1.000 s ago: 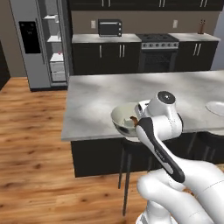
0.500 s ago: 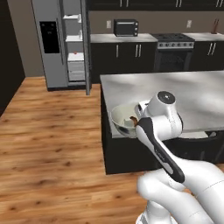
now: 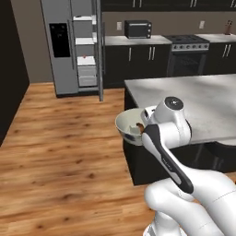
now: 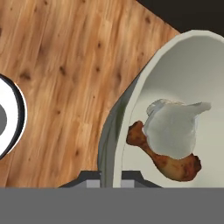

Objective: Pick the chicken drumstick and garlic from their plates and place them in the bowl. Then put the bowl in the fridge.

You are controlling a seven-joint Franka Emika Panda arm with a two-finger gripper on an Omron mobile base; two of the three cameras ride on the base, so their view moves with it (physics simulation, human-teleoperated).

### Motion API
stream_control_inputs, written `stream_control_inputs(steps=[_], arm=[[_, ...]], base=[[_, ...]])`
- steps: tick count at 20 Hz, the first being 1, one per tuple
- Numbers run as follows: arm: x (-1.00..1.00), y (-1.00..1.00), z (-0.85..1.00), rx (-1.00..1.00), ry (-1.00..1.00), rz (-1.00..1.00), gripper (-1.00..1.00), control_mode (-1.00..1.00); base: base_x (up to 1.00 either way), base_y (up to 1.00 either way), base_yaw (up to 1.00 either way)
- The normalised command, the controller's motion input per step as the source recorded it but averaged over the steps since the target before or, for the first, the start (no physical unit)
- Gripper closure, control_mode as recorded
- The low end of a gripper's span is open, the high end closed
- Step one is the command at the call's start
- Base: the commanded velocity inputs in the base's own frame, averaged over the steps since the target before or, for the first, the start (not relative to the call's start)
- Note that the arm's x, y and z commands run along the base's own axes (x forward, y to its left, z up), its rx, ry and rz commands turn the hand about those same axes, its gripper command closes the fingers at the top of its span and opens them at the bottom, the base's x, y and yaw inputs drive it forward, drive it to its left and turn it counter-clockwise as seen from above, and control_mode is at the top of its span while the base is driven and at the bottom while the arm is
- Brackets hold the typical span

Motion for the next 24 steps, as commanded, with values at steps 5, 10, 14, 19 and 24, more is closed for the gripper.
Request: stream_control_inputs(steps=[5, 10, 14, 19, 24], arm=[[0.0, 0.0, 0.0, 0.0, 0.0, 0.0, 1.0, 1.0], [0.0, 0.0, 0.0, 0.0, 0.0, 0.0, 1.0, 1.0], [0.0, 0.0, 0.0, 0.0, 0.0, 0.0, 1.0, 1.0], [0.0, 0.0, 0.0, 0.0, 0.0, 0.0, 1.0, 1.0], [0.0, 0.0, 0.0, 0.0, 0.0, 0.0, 1.0, 1.0]], base=[[0.51, 0.63, -0.23], [0.53, 0.62, -0.23], [0.57, 0.65, -0.18], [0.64, 0.71, -0.08], [0.67, 0.69, -0.07]])
